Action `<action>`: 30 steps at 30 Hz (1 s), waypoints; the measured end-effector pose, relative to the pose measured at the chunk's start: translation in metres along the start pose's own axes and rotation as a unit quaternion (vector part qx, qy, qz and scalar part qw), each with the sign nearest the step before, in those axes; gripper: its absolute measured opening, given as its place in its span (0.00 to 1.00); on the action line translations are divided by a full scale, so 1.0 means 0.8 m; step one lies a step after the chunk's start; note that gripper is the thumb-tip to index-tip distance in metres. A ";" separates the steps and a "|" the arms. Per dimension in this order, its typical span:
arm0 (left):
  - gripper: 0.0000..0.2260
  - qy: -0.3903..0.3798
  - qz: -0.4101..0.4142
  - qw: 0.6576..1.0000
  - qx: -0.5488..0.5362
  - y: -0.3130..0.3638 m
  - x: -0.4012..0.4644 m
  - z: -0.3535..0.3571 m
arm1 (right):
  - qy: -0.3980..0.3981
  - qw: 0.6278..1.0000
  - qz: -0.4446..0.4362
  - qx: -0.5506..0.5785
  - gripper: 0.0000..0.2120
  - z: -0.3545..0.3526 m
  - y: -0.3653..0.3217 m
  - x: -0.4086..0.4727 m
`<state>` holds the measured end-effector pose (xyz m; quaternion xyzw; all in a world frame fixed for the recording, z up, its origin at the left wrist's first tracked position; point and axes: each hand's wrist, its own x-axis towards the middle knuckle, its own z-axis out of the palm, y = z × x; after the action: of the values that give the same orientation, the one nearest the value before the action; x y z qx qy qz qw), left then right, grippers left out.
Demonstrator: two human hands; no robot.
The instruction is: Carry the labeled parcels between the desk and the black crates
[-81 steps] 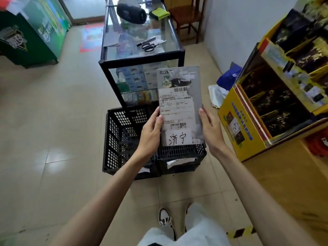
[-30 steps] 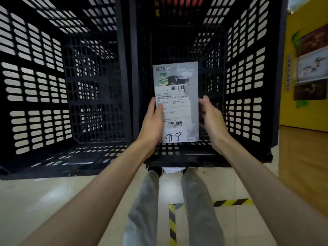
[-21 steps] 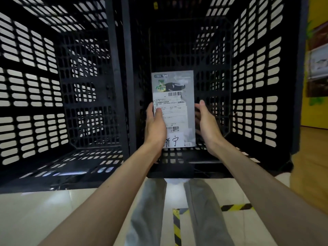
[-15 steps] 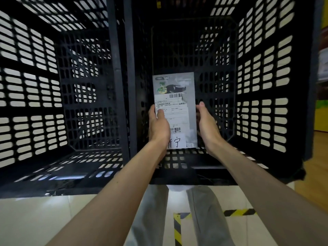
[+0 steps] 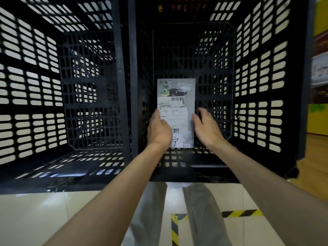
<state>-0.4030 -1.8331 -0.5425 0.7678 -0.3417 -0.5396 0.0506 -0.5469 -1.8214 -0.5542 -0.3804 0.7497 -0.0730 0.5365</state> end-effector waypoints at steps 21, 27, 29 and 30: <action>0.15 -0.158 0.032 0.936 0.312 0.068 -0.035 -0.029 | -0.069 0.932 -0.129 -0.333 0.20 -0.050 -0.065 -0.033; 0.16 -0.063 0.165 0.926 0.335 0.153 -0.123 -0.106 | 0.041 0.917 -0.188 -0.349 0.15 -0.135 -0.158 -0.105; 0.16 -0.024 0.205 0.907 0.366 0.201 -0.156 -0.139 | 0.084 0.910 -0.214 -0.346 0.16 -0.172 -0.209 -0.134; 0.16 -0.001 0.224 0.899 0.378 0.228 -0.175 -0.157 | 0.106 0.903 -0.230 -0.346 0.16 -0.193 -0.237 -0.150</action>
<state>-0.4064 -1.9273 -0.2979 0.6318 -0.6826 -0.3456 -0.1243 -0.5699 -1.9224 -0.3022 -0.6945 0.6715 0.0301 0.2568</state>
